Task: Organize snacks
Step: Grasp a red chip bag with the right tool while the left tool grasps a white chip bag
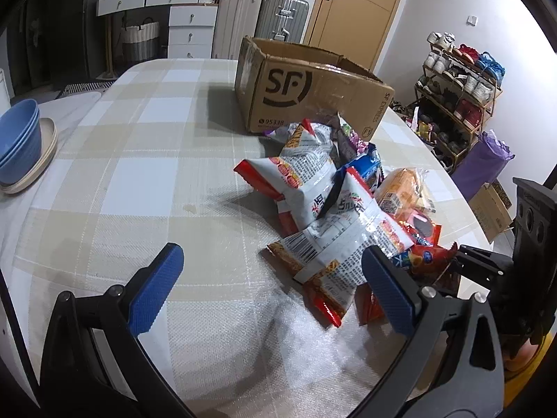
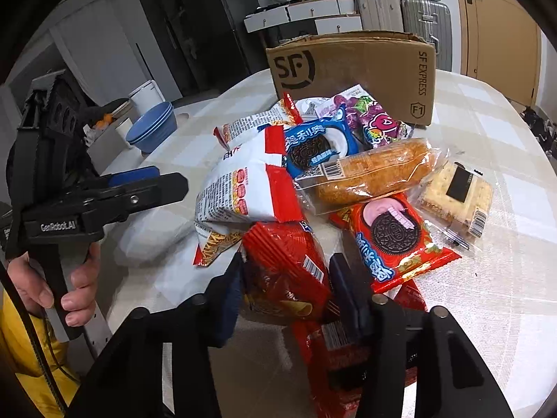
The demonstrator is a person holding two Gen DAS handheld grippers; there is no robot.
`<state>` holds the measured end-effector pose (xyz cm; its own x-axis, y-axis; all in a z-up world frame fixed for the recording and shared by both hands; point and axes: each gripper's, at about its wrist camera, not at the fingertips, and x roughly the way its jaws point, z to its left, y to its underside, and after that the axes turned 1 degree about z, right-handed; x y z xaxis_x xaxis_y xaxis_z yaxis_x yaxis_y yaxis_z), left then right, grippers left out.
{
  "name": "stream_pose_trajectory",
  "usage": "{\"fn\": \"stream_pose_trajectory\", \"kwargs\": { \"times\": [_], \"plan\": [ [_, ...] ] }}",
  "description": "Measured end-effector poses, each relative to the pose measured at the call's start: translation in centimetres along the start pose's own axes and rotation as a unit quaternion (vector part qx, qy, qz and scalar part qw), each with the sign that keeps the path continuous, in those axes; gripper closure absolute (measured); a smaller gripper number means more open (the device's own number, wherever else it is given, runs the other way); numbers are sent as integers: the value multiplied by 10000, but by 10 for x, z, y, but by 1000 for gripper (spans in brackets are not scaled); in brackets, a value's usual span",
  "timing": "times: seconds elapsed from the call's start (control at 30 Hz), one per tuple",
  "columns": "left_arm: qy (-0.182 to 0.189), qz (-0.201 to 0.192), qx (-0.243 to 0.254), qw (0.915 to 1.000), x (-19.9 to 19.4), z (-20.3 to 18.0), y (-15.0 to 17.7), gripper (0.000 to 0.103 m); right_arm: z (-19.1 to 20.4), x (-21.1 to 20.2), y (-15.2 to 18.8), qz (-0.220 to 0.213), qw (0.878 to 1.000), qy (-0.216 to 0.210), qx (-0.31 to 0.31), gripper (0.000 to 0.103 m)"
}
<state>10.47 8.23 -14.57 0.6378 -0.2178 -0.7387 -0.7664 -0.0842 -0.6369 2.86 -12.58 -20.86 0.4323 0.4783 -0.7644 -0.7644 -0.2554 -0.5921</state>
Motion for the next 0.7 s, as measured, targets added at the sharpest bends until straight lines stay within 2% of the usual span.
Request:
{"fn": "stream_pose_trajectory", "kwargs": {
  "times": [0.2,0.33,0.53,0.7],
  "plan": [
    [146,66,25,9999,4,-3,3,1,-2,-13,4,-216,9993,-256,156,65],
    [357,91,34,9993,-1,-7,3,1,-10,-27,6,-474,9974,-402,371,67],
    [593,40,523,9969,-1,-33,-4,1,-24,-50,6,-925,9922,-527,650,69],
    [642,242,712,9951,20,-46,-7,3,-39,-68,7,-1268,9866,-527,887,69]
  ]
}}
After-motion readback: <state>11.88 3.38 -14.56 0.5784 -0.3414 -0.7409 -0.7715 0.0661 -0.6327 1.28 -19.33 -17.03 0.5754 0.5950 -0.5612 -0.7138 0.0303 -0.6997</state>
